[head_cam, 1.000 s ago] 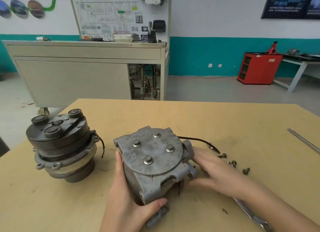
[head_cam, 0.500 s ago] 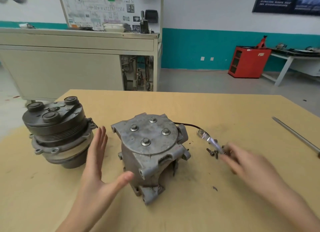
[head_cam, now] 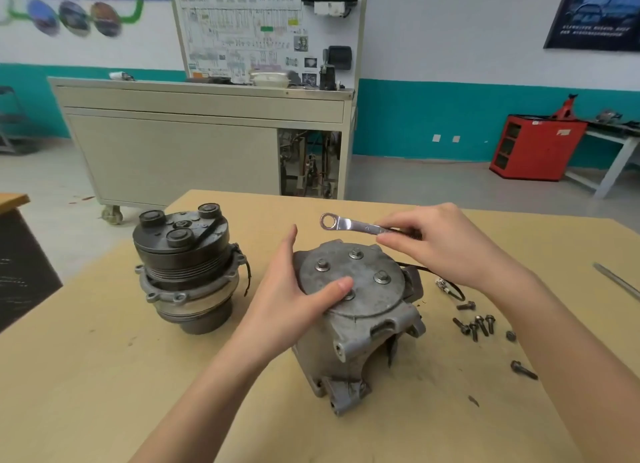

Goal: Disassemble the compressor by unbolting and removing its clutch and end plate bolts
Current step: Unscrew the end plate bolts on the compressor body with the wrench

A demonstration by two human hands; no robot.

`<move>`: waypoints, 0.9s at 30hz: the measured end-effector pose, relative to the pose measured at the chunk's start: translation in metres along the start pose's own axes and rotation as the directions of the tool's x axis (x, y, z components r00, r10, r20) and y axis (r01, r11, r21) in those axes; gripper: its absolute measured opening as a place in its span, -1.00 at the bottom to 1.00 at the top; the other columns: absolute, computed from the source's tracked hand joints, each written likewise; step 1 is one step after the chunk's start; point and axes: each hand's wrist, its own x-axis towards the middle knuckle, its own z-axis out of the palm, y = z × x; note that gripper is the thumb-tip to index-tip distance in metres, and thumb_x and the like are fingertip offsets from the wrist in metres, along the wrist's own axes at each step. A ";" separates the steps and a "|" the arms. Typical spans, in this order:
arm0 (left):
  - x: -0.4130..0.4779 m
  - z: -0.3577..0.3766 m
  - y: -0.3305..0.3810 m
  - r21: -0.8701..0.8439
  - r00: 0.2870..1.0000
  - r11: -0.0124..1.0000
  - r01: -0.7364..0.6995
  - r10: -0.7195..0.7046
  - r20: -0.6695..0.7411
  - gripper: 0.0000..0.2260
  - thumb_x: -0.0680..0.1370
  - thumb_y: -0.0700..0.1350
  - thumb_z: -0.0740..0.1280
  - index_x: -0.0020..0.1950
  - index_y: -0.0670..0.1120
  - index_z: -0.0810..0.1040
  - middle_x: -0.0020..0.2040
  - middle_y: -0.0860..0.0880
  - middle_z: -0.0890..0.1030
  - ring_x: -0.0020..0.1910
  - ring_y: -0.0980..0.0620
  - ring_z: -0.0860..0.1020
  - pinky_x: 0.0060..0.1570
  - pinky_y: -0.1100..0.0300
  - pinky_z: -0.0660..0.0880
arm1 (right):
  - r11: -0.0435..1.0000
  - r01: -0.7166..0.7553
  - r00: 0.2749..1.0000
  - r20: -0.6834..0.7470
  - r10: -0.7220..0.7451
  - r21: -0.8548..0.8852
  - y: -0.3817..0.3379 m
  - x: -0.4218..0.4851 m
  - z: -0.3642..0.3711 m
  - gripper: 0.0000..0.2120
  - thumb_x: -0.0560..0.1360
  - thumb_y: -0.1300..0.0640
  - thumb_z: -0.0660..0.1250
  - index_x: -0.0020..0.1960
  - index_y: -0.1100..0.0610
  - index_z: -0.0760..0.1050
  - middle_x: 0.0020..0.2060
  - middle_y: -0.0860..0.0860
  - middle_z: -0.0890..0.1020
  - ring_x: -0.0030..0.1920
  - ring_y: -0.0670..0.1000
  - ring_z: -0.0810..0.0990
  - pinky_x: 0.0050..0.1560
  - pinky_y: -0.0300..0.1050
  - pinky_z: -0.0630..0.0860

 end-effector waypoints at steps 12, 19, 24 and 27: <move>0.016 -0.006 -0.004 -0.006 0.987 1.000 -0.007 0.008 0.162 -0.44 0.29 0.27 0.38 0.29 0.30 0.43 0.48 0.35 0.18 0.51 0.20 0.13 0.48 -0.05 0.21 | 0.978 0.158 0.912 0.399 -0.092 -0.135 -0.001 0.025 -0.010 -0.73 0.57 -0.07 0.23 0.24 -0.13 0.54 0.10 -0.20 0.63 -0.15 -0.27 0.50 -0.15 -0.35 0.41; 0.016 -0.007 -0.008 0.048 0.992 0.998 -0.038 0.032 0.119 -0.36 0.24 0.38 0.36 0.31 0.34 0.40 0.45 0.38 0.23 0.51 0.24 0.13 0.48 -0.04 0.20 | 0.980 0.153 0.906 0.414 -0.086 -0.130 0.012 0.034 -0.009 -0.72 0.58 -0.07 0.21 0.25 -0.14 0.53 0.07 -0.18 0.65 -0.29 -0.52 0.40 -0.32 -0.45 0.32; 0.016 -0.008 -0.005 0.114 0.992 0.992 -0.049 0.034 0.125 -0.44 0.22 0.43 0.28 0.20 0.36 0.47 0.44 0.41 0.23 0.50 0.28 0.11 0.48 -0.05 0.18 | 0.973 0.189 0.886 0.451 -0.111 -0.133 0.013 0.044 -0.009 -0.73 0.58 -0.05 0.22 0.23 -0.09 0.55 -0.10 -0.28 0.60 -0.31 -0.53 0.39 -0.27 -0.57 0.29; 0.015 -0.008 -0.007 0.119 0.991 0.991 -0.062 0.046 0.129 -0.42 0.22 0.45 0.27 0.23 0.39 0.41 0.44 0.44 0.18 0.46 0.38 0.12 0.47 0.08 0.19 | 0.979 0.180 0.881 0.459 -0.116 -0.098 0.014 0.045 -0.014 -0.76 0.56 -0.04 0.25 0.11 -0.02 0.63 -0.31 -0.31 0.52 -0.34 -0.43 0.44 -0.30 -0.53 0.31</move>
